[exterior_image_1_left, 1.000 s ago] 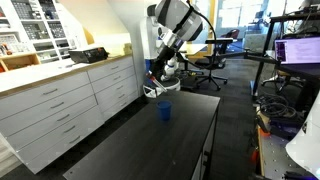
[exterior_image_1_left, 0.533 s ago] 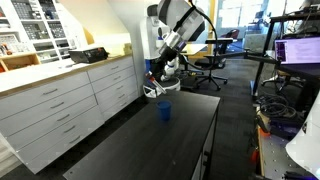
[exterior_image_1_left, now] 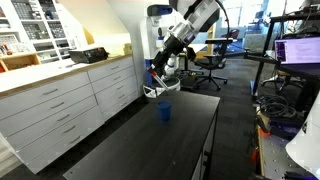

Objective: Put the marker in the cup

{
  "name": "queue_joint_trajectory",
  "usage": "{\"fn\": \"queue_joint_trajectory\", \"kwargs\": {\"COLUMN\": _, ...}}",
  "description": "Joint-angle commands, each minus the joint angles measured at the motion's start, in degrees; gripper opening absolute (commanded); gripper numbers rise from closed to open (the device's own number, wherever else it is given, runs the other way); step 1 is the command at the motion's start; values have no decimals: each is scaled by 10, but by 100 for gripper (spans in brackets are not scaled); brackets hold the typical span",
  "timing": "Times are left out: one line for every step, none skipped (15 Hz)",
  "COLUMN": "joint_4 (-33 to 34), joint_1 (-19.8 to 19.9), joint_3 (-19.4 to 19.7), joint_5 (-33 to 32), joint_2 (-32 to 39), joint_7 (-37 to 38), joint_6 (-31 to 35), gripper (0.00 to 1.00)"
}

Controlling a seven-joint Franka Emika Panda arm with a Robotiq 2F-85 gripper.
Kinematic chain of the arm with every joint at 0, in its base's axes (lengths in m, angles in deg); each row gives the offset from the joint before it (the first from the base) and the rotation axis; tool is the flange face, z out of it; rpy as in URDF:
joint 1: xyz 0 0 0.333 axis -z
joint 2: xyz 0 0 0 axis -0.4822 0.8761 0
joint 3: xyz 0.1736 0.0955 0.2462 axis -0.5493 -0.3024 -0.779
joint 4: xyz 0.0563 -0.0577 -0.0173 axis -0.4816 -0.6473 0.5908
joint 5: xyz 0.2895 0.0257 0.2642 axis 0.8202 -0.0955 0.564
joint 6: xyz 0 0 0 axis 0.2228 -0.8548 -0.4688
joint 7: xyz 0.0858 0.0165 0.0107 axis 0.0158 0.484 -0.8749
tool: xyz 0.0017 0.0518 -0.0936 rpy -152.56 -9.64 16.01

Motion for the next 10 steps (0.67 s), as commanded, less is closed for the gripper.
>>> {"fn": "queue_joint_trajectory", "kwargs": {"joint_4": -30, "joint_1": -3, "joint_3": 1, "joint_5": 16, "joint_2": -37, "joint_7": -12, "joint_6": -24, "gripper": 6}}
{"fn": "queue_joint_trajectory", "kwargs": {"joint_4": -33, "joint_1": -4, "joint_3": 1, "joint_5": 14, "joint_2": -40, "joint_7": -13, "joint_6": -29, "gripper": 6}}
{"fn": "queue_joint_trajectory", "kwargs": {"joint_4": -33, "joint_1": -5, "joint_3": 2, "joint_5": 12, "joint_2": -40, "joint_7": -16, "joint_6": -36, "gripper": 6}}
{"fn": "queue_joint_trajectory", "kwargs": {"joint_4": -29, "joint_1": -6, "joint_3": 2, "joint_5": 14, "joint_2": -33, "joint_7": -21, "joint_6": -41, "gripper": 6}}
{"fn": "queue_joint_trajectory", "kwargs": {"joint_4": -27, "joint_1": -6, "joint_3": 2, "joint_5": 12, "joint_2": -31, "joint_7": -24, "joint_6": -47, "gripper": 6}}
{"fn": "queue_joint_trajectory", "kwargs": {"joint_4": -25, "joint_1": -44, "joint_3": 38, "joint_5": 7, "joint_2": -28, "joint_7": -22, "joint_6": -47, "gripper": 6}}
{"fn": "queue_joint_trajectory", "kwargs": {"joint_4": -23, "joint_1": -48, "joint_3": 42, "joint_5": 6, "joint_2": -26, "joint_7": -23, "joint_6": -51, "gripper": 6}}
{"fn": "queue_joint_trajectory", "kwargs": {"joint_4": -21, "joint_1": -55, "joint_3": 48, "joint_5": 7, "joint_2": -24, "joint_7": -24, "joint_6": -54, "gripper": 6}}
{"fn": "queue_joint_trajectory", "kwargs": {"joint_4": -20, "joint_1": -62, "joint_3": 53, "joint_5": 8, "joint_2": -23, "joint_7": -25, "joint_6": -55, "gripper": 6}}
{"fn": "queue_joint_trajectory", "kwargs": {"joint_4": -18, "joint_1": -67, "joint_3": 58, "joint_5": 8, "joint_2": -21, "joint_7": -25, "joint_6": -57, "gripper": 6}}
